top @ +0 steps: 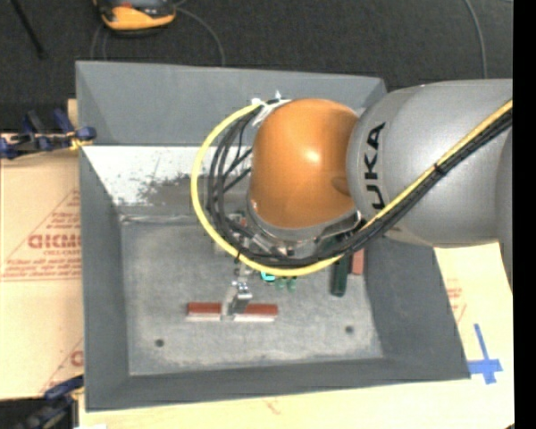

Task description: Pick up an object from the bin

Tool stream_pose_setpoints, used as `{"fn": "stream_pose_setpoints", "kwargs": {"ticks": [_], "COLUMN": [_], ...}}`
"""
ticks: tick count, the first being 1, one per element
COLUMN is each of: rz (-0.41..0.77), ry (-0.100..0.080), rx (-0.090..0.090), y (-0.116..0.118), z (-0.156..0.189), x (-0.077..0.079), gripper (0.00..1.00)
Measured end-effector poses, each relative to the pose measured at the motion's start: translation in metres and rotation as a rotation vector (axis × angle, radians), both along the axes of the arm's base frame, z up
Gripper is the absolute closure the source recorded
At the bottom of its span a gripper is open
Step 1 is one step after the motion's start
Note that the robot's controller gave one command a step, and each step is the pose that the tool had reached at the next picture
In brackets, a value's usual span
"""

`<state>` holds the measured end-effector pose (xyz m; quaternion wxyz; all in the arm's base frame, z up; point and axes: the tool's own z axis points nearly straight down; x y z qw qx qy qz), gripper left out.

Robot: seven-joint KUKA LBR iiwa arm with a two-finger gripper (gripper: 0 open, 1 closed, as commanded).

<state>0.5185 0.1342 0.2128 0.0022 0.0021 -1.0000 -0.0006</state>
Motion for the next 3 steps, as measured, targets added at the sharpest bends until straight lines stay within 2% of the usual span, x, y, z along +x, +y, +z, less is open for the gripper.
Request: {"fn": "stream_pose_setpoints", "kwargs": {"ticks": [1, 2, 3], "rz": [-0.001, -0.048, 0.110], "ry": [-0.003, -0.004, -0.011], "rx": [0.000, -0.001, 0.000], "y": [0.000, 0.025, -0.005], "z": [0.002, 0.022, -0.007], "x": [0.000, 0.029, -0.004], "gripper": [0.00, 0.00, 0.00]}}
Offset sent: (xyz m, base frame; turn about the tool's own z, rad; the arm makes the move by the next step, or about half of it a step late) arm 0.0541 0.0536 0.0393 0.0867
